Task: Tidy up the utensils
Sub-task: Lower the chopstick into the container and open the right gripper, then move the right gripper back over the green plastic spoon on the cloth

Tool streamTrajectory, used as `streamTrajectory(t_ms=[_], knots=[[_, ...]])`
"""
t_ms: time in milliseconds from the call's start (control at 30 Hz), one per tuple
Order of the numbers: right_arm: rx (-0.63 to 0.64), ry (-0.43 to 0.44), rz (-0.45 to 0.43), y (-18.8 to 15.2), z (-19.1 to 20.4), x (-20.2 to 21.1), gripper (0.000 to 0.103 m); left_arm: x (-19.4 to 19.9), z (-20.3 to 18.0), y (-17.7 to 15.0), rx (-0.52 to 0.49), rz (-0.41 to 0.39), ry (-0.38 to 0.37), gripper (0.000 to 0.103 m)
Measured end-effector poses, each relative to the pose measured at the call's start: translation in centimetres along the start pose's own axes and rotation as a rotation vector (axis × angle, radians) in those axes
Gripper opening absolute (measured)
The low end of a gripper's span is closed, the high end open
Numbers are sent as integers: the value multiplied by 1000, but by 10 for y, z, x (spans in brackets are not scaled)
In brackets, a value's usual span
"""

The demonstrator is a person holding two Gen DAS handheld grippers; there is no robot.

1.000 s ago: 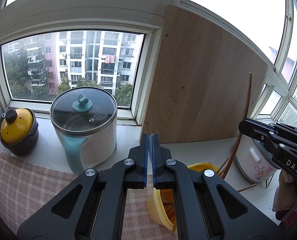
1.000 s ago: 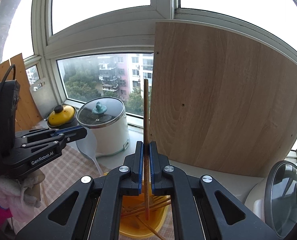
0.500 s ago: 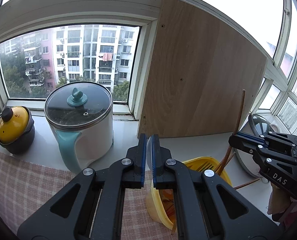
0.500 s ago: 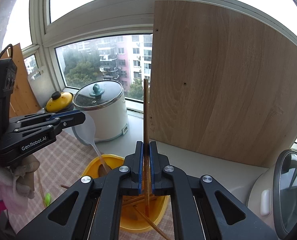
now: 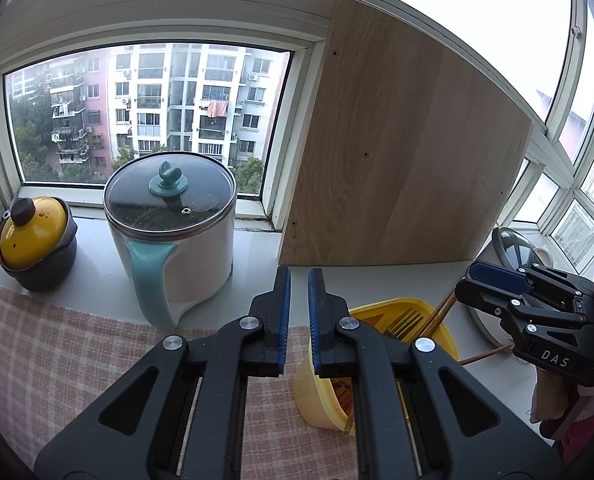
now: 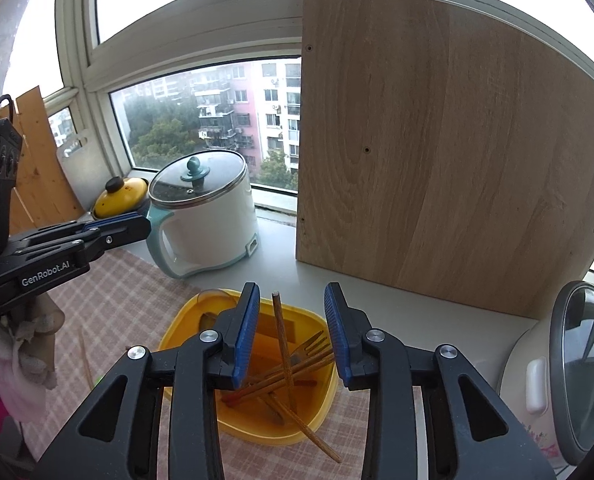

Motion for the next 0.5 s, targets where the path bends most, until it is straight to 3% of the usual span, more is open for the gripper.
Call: streamTrajectory(t_ms=[400, 500], knots=[[22, -2, -30, -3, 20, 28, 32, 35, 3, -11, -7, -35, 13, 6], [24, 4, -46, -4, 26, 37, 37, 44, 2, -13, -22, -50, 29, 6]])
Point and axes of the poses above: each gripper's, at about its wrist camera, not at the fingertips, and x roughly against the way its jaws point, z to its left, y to its top, the point moved 7 cm from there along -x, roughly the way its jaws point, and after that the axes turned 1 degree about z, right-handed, at the moved point
